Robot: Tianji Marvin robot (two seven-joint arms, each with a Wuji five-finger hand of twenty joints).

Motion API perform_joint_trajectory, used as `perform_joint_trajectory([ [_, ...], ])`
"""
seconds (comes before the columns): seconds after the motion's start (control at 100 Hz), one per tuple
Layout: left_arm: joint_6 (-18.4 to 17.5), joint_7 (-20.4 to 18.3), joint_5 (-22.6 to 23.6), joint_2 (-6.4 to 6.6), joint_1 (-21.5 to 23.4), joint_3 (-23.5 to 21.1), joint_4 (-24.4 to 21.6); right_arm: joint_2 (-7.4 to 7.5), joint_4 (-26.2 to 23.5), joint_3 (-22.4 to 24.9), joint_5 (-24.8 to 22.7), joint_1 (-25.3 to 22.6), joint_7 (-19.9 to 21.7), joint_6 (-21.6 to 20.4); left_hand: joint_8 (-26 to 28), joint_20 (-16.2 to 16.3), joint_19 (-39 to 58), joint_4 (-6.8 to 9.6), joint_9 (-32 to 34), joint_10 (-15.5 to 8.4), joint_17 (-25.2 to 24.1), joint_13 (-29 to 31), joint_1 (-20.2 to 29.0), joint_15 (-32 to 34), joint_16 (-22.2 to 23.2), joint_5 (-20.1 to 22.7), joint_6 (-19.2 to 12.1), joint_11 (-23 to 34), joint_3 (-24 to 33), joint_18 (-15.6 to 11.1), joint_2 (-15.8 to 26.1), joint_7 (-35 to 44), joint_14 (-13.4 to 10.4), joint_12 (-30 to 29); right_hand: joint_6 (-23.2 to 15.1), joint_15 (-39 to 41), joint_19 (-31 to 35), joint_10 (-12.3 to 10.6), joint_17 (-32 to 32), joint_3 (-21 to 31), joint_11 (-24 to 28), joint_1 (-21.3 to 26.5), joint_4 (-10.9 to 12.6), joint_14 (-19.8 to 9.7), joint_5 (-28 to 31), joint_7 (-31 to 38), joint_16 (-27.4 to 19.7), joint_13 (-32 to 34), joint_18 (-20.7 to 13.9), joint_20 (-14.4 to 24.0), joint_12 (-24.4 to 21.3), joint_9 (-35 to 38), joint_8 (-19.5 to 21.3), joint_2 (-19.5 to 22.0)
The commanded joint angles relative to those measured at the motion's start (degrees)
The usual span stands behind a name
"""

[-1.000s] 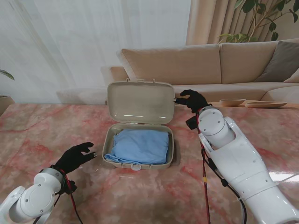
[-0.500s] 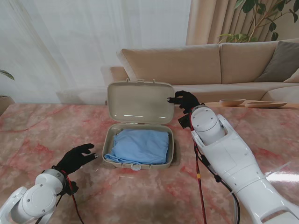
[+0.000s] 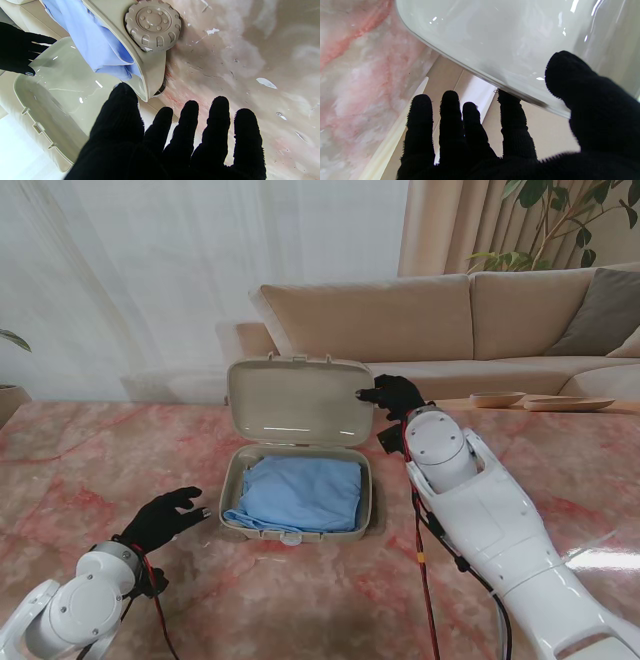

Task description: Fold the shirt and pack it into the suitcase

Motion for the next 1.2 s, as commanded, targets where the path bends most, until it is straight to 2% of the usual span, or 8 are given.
perform_joint_trajectory([
  [0.0, 0.0, 0.2, 0.0, -0.22, 0.3, 0.2, 0.3, 0.29, -1.0, 0.2, -0.3, -1.0, 1.0, -0.3, 0.1, -0.2, -0.9, 0.78, 1.9, -1.3, -0.9, 0.6, 1.2, -0.6, -0.6, 1.1, -2.2, -0.8, -2.0, 1.8, 1.8, -0.5, 1.4, 0.0, -2.9, 0.1, -0.7, -1.5, -0.3, 1.4, -0.3, 1.0, 0.4, -1.8, 1.9, 2.2, -0.4, -1.1, -0.9, 1.4, -0.9, -0.2, 1.2, -0.8],
  [0.18, -0.1, 0.6, 0.2, -0.27, 0.5, 0.2, 0.4, 1.17, -2.6, 0.7, -1.9, -2.5, 2.2, -1.7, 0.1, -0.2, -0.9, 0.76, 2.0, -1.4, -0.9, 0.6, 1.1, -0.6, -0.6, 1.1, -2.2, -0.9, -2.0, 1.8, 1.8, -0.6, 1.3, 0.0, -3.2, 0.1, -0.7, -1.9, -0.2, 1.2, -0.3, 1.9, 0.3, -1.7, 3.2, 3.0, -0.6, -0.9, -0.8, 1.4, -1.3, 1.7, 1.1, -0.7],
  [0.62, 0.2, 0.9, 0.2, -0.34, 1.0, 0.2, 0.4, 3.97, -5.9, 1.8, -9.6, -6.2, 5.6, -7.0, 0.1, -0.2, -1.0, 0.77, 2.1, -1.3, -0.9, 0.7, 1.0, -0.6, -0.6, 1.2, -2.2, -0.8, -2.0, 1.8, 1.8, -0.6, 1.4, 0.1, -2.3, -0.1, -0.9, -2.2, 0.0, 1.3, -0.8, 2.0, 0.3, -1.5, 3.7, 1.6, -0.8, -0.4, -0.3, 1.3, -1.8, 3.1, -0.3, -0.3],
  [1.19, 0.7, 0.7, 0.7, -0.28, 1.6, 0.0, 0.0, 6.05, -7.8, 3.0, -17.2, -9.5, 7.1, -14.1, 0.1, -0.3, -1.2, 0.77, 1.9, -1.5, -1.1, 0.5, 1.1, -0.9, -0.8, 1.0, -2.2, -0.9, -2.0, 1.8, 1.7, -0.6, 1.2, 0.1, -0.8, -0.6, -1.0, -2.6, 0.2, 1.3, -1.0, 0.0, 0.3, -2.0, 2.0, 0.0, -1.0, -0.1, -0.3, 1.3, -1.7, 3.1, -1.0, 0.0],
])
